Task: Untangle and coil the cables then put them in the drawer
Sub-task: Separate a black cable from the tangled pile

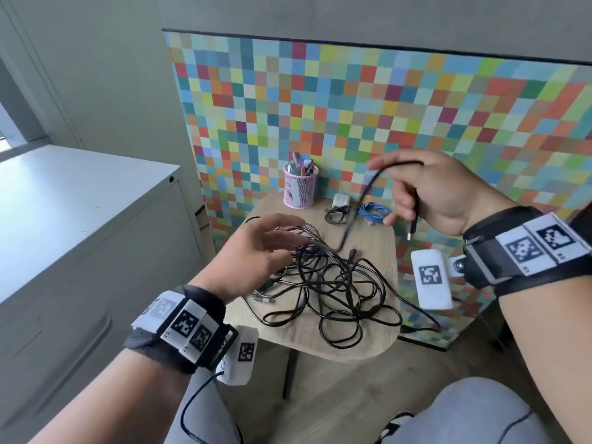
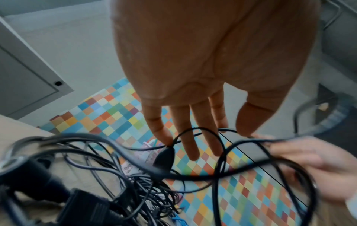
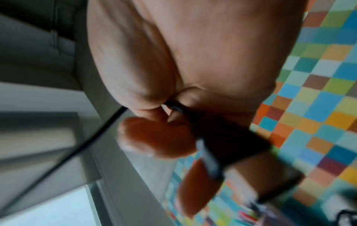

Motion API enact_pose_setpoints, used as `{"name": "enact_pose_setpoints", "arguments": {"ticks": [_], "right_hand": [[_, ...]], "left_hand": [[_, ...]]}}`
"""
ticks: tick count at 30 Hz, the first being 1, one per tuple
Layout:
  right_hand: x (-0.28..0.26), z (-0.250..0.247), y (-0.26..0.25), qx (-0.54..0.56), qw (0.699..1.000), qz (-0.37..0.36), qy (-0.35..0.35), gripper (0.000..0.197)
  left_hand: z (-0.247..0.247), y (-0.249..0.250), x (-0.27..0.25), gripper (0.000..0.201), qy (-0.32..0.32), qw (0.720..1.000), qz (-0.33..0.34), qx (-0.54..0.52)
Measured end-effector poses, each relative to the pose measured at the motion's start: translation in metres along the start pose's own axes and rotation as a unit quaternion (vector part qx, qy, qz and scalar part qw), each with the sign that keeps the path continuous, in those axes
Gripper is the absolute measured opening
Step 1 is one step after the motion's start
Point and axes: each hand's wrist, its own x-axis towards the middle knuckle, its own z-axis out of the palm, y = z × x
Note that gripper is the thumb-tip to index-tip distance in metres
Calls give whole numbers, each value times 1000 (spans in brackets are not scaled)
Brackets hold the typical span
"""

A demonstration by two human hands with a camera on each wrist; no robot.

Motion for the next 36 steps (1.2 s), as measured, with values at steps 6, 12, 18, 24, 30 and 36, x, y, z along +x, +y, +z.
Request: {"name": "enact_pose_setpoints", "arguments": {"ticks": [6,12,18,24,30,36], "right_hand": [[-8,2,-36,163,984,-61,-26,40],[-12,2,-16,157,985,-73,-16,27],[-19,52,8,103,978,-33,-180,35],[-9,75,6,99,989,-92,-63,27],[-2,58,-14,214,968,-123,-35,27],[4,42,-44,253,950,-184,25,26]], "left_hand": [[20,19,0,36,-9,996,69,63],[4,53,18,13,173,971,161,34],[5,114,42,12,185,945,265,51],[6,116,37,46,97,959,265,24],[18,54,39,36,-23,990,137,36],[27,26,44,24,2,983,90,162]]}}
